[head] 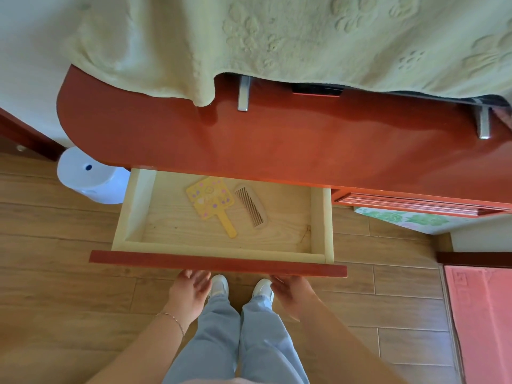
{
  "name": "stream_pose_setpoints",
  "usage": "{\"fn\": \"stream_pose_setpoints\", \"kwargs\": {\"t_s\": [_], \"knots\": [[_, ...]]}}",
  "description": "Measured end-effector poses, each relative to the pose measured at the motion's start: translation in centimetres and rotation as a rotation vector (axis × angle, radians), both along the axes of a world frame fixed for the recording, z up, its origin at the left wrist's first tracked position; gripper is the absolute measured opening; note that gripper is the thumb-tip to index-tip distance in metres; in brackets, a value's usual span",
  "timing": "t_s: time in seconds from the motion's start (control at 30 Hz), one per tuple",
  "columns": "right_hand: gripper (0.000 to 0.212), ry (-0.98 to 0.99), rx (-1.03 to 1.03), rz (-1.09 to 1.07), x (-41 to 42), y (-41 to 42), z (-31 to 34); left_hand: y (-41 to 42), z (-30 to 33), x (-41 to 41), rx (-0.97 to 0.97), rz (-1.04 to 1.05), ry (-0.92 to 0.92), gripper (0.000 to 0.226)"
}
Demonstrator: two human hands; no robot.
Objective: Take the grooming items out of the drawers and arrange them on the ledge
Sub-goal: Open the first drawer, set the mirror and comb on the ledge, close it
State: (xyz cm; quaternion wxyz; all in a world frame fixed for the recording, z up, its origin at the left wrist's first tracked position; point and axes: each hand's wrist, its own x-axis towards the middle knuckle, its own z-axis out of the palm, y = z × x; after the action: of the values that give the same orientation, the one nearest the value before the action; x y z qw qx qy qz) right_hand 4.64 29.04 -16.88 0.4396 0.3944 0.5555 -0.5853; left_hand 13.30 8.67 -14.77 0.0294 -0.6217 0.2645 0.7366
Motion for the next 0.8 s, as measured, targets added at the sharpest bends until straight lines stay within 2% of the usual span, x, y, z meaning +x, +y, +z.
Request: {"fn": "stream_pose_setpoints", "kwargs": {"t_s": [0.07,0.13,0.17,0.23,0.33,0.43,0.53,0.63,0.7,0.8], "knots": [[0.033,0.073,0.217,0.603,0.4,-0.3,1.3,1.1,0.7,0.5,-0.207,-0.624,-0.059,0.030],[0.040,0.285,0.349,1.211,0.7,-0.5,3.3,2.0,1.8,0.7,-0.528,-1.297,-0.024,0.020],[0.040,0.418,0.372,1.416,0.9,-0.7,4.8,2.4,2.8,0.7,-0.643,-1.463,0.053,0.021],[0.034,0.682,0.372,1.623,1.0,-1.3,8.3,3.0,5.6,0.2,-0.753,-1.555,0.253,0.025],[0.025,0.952,0.292,1.644,0.2,-2.5,13.0,2.7,9.8,-1.9,-0.898,-1.508,0.471,0.026],[0.025,1.155,0.283,1.423,-2.4,-3.5,15.3,0.9,11.5,-4.9,-1.028,-1.378,0.505,0.028],[0.026,1.101,0.381,1.272,-5.5,-5.0,13.7,-1.5,9.6,-8.5,-1.185,-1.431,0.293,0.021],[0.024,0.894,0.514,1.260,-8.6,-7.0,10.6,-3.5,5.5,-10.8,-1.096,-1.513,0.012,0.017],[0.027,0.806,0.573,1.235,-10.0,-8.0,8.7,-4.1,3.9,-11.5,-1.014,-1.539,-0.158,0.028],[0.033,0.706,0.641,1.194,-10.8,-8.8,6.6,-4.1,3.0,-12.1,-0.994,-1.686,-0.313,0.049]]}}
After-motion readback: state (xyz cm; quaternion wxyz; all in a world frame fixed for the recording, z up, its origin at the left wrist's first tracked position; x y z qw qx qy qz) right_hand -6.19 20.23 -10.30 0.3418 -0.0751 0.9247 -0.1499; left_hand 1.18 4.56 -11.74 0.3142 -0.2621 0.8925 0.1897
